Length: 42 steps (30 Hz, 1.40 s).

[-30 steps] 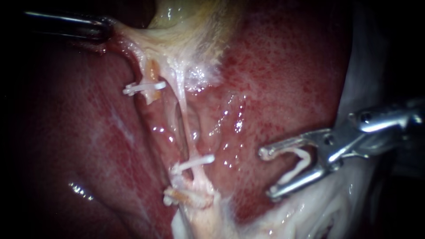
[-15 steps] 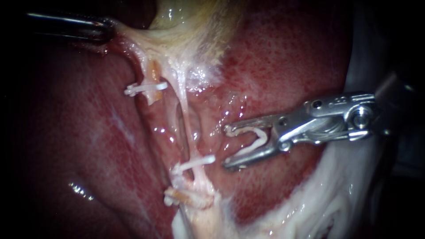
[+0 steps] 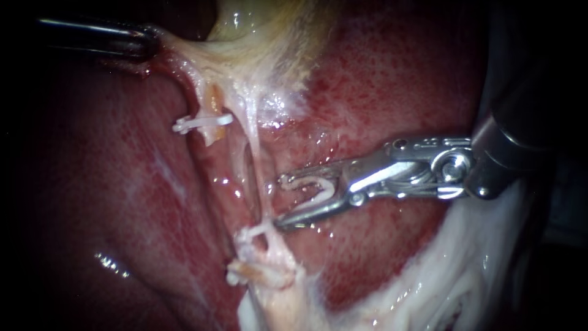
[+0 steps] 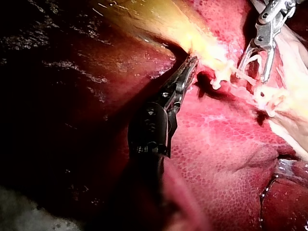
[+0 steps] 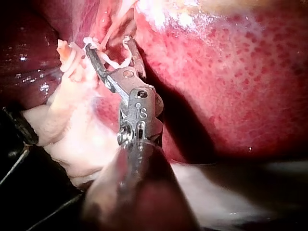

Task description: Clipping second clip right tube

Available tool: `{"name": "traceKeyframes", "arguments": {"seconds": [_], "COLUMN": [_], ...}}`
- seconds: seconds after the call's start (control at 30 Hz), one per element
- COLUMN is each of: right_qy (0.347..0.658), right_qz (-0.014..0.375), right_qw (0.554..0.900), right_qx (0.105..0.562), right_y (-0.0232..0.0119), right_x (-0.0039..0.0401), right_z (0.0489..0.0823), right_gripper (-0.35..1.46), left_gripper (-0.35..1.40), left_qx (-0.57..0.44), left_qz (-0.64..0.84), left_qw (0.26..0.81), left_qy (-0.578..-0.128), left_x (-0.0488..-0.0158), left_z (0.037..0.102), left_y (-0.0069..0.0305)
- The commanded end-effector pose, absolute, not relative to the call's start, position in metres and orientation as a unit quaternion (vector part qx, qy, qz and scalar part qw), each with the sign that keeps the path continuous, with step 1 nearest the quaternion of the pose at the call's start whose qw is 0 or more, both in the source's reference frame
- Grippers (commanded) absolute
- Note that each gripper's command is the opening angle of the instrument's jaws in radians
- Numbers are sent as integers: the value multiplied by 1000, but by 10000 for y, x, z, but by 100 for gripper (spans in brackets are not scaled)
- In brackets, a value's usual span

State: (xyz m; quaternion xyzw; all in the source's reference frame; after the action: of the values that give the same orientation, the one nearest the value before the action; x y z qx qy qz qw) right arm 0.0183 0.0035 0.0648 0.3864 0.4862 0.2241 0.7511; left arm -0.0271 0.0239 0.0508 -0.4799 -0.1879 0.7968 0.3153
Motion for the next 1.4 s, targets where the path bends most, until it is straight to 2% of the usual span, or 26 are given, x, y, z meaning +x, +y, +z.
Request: {"name": "traceKeyframes", "arguments": {"seconds": [0.03, 0.3, 0.5, 0.83, 1.03, 1.27, 1.4], "right_qy": [485, 486, 510, 543, 556, 555, 555], "right_qz": [226, 231, 237, 236, 222, 218, 217], "right_qw": [749, 734, 695, 624, 605, 604, 603], "right_qx": [390, 414, 448, 510, 525, 528, 530], "right_y": [35, 24, 18, 8, 4, 6, 9], "right_x": [185, 199, 208, 221, 227, 221, 215], "right_z": [649, 659, 659, 640, 629, 628, 627], "right_gripper": [50, 50, 50, 50, 48, 32, 15], "left_gripper": [-35, -35, -35, -35, -35, -35, -35], "left_qx": [-480, -480, -480, -480, -480, -480, -480], "left_qz": [797, 797, 797, 797, 797, 797, 797], "left_qw": [315, 315, 316, 316, 316, 316, 316], "left_qy": [-188, -188, -188, -188, -188, -188, -188], "left_x": [-272, -272, -273, -273, -273, -273, -273], "left_z": [507, 508, 508, 508, 508, 508, 508], "left_y": [239, 239, 239, 239, 239, 239, 239]}}
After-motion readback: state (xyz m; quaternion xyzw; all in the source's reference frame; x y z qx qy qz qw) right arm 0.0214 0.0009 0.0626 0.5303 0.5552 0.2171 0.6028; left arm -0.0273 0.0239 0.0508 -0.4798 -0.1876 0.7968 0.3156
